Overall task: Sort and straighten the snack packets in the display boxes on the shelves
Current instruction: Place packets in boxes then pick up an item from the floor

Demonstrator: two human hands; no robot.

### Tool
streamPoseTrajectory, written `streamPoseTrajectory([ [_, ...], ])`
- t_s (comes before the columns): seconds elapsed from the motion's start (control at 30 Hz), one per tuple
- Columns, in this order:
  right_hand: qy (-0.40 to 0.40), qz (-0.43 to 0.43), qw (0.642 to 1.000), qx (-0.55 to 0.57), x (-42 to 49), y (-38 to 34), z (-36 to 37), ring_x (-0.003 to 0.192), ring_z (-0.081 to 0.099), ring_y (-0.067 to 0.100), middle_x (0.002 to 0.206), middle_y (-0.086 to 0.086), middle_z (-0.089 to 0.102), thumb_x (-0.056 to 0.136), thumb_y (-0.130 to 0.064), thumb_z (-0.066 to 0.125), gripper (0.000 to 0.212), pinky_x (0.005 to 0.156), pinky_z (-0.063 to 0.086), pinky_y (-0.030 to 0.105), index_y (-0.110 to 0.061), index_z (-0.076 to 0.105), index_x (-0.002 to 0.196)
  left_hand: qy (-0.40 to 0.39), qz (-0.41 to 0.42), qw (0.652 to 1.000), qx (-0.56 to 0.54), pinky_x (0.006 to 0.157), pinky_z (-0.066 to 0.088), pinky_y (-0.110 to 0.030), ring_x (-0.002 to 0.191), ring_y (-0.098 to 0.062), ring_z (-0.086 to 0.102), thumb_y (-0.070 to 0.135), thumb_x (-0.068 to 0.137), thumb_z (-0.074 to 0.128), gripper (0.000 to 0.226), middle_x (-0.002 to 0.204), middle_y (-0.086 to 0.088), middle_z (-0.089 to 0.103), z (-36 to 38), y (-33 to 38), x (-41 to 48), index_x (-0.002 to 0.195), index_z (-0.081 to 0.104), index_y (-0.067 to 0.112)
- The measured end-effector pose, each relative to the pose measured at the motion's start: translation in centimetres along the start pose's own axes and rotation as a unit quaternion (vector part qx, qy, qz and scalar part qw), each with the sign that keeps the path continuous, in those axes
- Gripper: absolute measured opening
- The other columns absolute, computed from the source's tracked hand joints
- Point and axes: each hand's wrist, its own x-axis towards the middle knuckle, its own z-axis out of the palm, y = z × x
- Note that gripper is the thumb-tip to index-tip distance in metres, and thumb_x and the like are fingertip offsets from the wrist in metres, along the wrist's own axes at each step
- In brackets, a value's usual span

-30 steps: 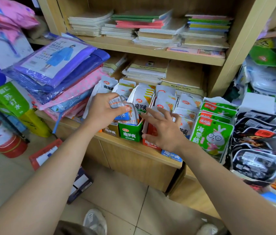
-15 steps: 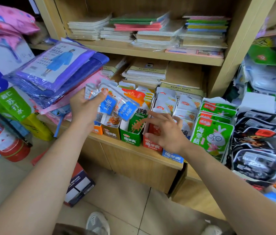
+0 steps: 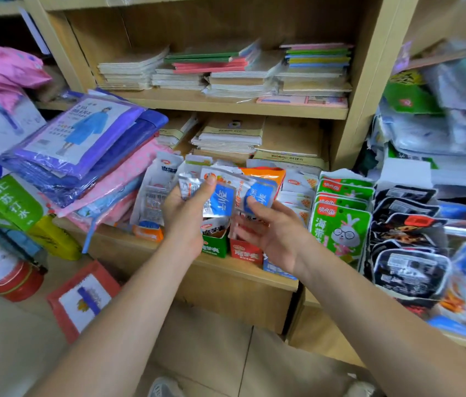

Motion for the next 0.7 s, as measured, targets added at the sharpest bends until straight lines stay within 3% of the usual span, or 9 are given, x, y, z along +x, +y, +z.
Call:
streamPoseTrajectory([
  [0.07,0.011,-0.030,0.999,0.023,0.1,-0.8,-0.6,0.095,0.072,0.030,0.110,0.016,0.072,0.087,-0.005,0.072,0.039,0.087,0.059,0.045,-0.004,0.057,0.123,-0.005,-0.013,0.999,0.039,0.093,0.058,-0.050,0.096,-0.018,0.075,0.033,0.081,0.084,0.031,0.101,0.001,0.078,0.3,-0.6,-0.2,0.106,0.071,0.020],
  [0.13,0.000,-0.065,0.998,-0.001,0.2,-1.3,-1.1,0.095,0.073,0.026,0.109,0.013,0.072,0.088,-0.002,0.071,0.028,0.090,0.059,0.044,-0.010,0.058,0.112,-0.018,-0.007,0.997,0.076,0.092,0.058,-0.046,0.095,-0.014,0.075,0.033,0.082,0.082,0.031,0.099,0.004,0.078,0.5,-1.0,-0.4,0.108,0.071,0.020],
  [0.3,0.034,-0.144,0.983,-0.113,0.3,-1.6,-2.1,0.092,0.072,0.028,0.108,0.013,0.072,0.091,-0.005,0.069,0.018,0.072,0.060,0.034,-0.007,0.065,0.108,-0.058,0.048,0.983,0.165,0.062,0.057,-0.020,0.085,-0.002,0.073,0.024,0.085,0.081,0.023,0.092,0.009,0.078,0.5,-1.1,-0.8,0.105,0.071,0.020],
  [0.43,0.109,-0.253,0.946,-0.171,0.4,-3.6,-3.7,0.078,0.072,0.021,0.097,0.008,0.075,0.093,-0.007,0.067,0.019,0.058,0.056,0.030,-0.006,0.066,0.112,-0.026,0.050,0.981,0.185,0.074,0.061,-0.038,0.088,-0.017,0.075,0.026,0.084,0.082,0.023,0.091,-0.003,0.078,-0.7,-1.1,0.3,0.097,0.073,0.010],
  [0.57,0.172,-0.317,0.914,-0.185,0.0,-6.2,-5.7,0.066,0.069,0.015,0.089,0.006,0.070,0.094,-0.009,0.068,0.009,0.050,0.052,0.025,-0.009,0.065,0.102,-0.026,0.030,0.978,0.206,0.057,0.054,-0.020,0.077,-0.005,0.074,0.027,0.084,0.082,0.022,0.083,0.003,0.077,-1.9,-0.6,1.6,0.093,0.071,0.011],
  [0.7,0.203,-0.332,0.899,-0.200,-0.5,-7.1,-7.2,0.068,0.071,0.017,0.088,0.003,0.072,0.092,-0.013,0.070,0.010,0.051,0.055,0.028,-0.012,0.067,0.102,-0.045,0.017,0.973,0.227,0.071,0.058,-0.029,0.086,-0.013,0.076,0.024,0.084,0.082,0.021,0.088,0.004,0.078,-3.3,0.1,2.0,0.099,0.072,0.013],
])
